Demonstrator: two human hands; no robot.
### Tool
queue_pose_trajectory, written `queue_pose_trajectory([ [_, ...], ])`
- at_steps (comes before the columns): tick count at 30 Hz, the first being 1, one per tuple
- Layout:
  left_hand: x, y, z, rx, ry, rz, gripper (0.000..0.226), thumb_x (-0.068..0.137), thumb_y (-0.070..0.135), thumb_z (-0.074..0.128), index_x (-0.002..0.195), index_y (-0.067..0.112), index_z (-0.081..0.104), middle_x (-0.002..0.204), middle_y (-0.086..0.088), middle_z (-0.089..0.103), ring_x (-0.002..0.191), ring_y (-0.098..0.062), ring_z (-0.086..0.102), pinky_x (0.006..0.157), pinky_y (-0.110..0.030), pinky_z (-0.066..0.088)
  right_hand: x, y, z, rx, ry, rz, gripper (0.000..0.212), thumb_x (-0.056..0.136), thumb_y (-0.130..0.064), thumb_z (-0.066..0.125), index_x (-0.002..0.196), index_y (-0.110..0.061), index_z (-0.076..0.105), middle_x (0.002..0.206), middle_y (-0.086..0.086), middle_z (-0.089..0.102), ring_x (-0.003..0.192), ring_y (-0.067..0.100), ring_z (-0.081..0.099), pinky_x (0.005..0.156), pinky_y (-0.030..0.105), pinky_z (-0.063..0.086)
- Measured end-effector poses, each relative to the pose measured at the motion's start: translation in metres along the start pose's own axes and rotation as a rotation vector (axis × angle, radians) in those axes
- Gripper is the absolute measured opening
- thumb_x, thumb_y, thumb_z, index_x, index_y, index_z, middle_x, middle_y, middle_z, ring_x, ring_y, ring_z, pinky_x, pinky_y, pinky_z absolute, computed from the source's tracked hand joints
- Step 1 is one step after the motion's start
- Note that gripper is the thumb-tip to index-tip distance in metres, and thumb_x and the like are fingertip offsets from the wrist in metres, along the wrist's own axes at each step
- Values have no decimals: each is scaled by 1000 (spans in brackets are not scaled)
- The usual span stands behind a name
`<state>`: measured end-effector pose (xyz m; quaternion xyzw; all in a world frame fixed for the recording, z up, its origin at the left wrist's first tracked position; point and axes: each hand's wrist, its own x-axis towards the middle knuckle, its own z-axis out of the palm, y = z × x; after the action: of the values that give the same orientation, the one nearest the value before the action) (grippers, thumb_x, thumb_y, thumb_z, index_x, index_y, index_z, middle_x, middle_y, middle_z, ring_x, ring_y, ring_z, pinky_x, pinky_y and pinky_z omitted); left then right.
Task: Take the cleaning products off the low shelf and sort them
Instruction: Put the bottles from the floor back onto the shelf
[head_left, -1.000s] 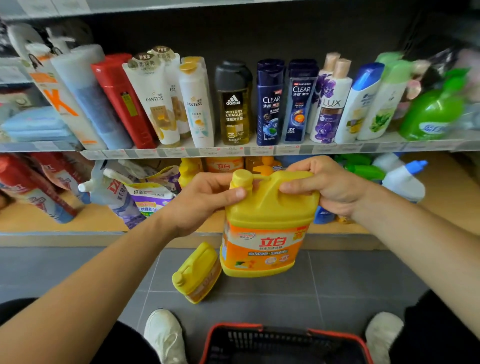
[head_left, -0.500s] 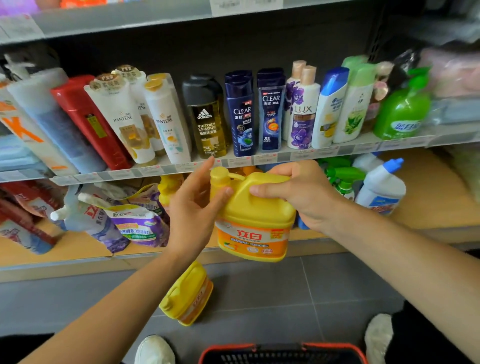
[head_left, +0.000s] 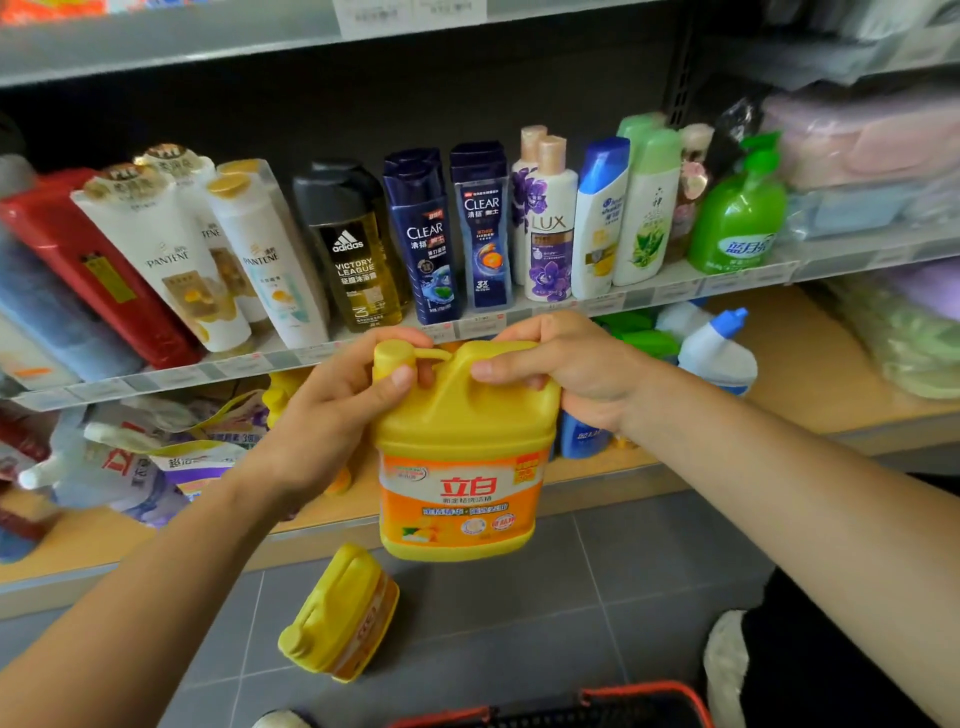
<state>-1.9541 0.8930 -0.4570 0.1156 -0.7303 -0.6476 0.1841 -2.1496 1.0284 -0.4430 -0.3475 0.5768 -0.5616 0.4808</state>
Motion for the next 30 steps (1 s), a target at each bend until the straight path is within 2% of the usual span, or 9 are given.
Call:
queue_pose_trajectory([
  [3, -3, 6, 0, -179, -91, -21, 39, 91, 42, 66, 123, 19, 62, 102, -2, 62, 97, -15, 63, 77, -25, 55, -2, -2, -2, 12, -49, -4, 52, 60, -16, 83, 104, 6, 66, 94, 20, 57, 93, 30, 48, 83, 42, 36],
  [6, -6, 7, 7, -198, -33, 10, 33, 92, 36, 60, 120, 20, 64, 99, -1, 64, 95, -15, 65, 76, -25, 56, -4, -3, -2, 14, -66, -11, 31, 60, -16, 82, 84, -2, 68, 71, 4, 61, 69, 19, 54, 69, 26, 42],
  [10, -11, 3, 20, 104, 221, 90, 15, 88, 38, 69, 101, 32, 68, 94, 4, 70, 89, -9, 67, 67, -22, 55, -7, 0, 5, -5, -12, -23, 35, 67, -7, 84, 97, 6, 71, 85, 17, 64, 83, 29, 55, 76, 37, 42],
  [13, -13, 3, 17, 303, 316, 128, 9, 84, 41, 78, 89, 39, 70, 90, 8, 72, 84, -4, 67, 64, -18, 53, -9, 3, 9, -38, 8, -26, 26, 75, 0, 82, 98, 5, 72, 82, 12, 71, 78, 22, 67, 72, 29, 52],
  [15, -14, 4, 12, 363, 312, 143, 13, 82, 43, 79, 89, 36, 72, 92, 7, 73, 86, -4, 68, 65, -18, 53, -10, 4, 10, -66, 7, -30, 26, 74, -1, 83, 98, 2, 73, 80, 7, 74, 77, 17, 72, 67, 27, 57],
  [18, -16, 5, 12, 514, 266, 204, 21, 82, 48, 75, 97, 33, 73, 92, 8, 72, 88, -5, 67, 71, -18, 53, -10, 6, 13, -147, 13, -45, 26, 71, -4, 87, 94, -3, 75, 88, 9, 75, 85, 19, 73, 79, 35, 61],
  [23, -17, -2, 21, 639, 221, 323, 8, 95, 41, 62, 95, 34, 65, 95, 16, 68, 89, -6, 64, 68, -16, 49, -12, 10, 16, -169, 60, -26, 37, 67, -5, 90, 101, -2, 74, 102, 17, 74, 101, 29, 72, 93, 47, 59],
  [26, -16, -6, 24, 548, 241, 258, 9, 96, 41, 58, 90, 37, 64, 91, 14, 67, 85, -3, 62, 67, -13, 47, -12, 10, 15, -161, 51, -20, 40, 68, -5, 89, 104, 1, 73, 104, 19, 74, 102, 33, 71, 93, 49, 58],
  [30, -9, -4, 20, 231, 278, 104, 27, 98, 38, 54, 86, 29, 77, 82, 0, 71, 83, -11, 63, 76, -26, 50, -12, 11, 14, -123, 51, -31, 33, 69, -2, 87, 98, 0, 74, 95, 16, 75, 96, 30, 73, 88, 44, 60],
])
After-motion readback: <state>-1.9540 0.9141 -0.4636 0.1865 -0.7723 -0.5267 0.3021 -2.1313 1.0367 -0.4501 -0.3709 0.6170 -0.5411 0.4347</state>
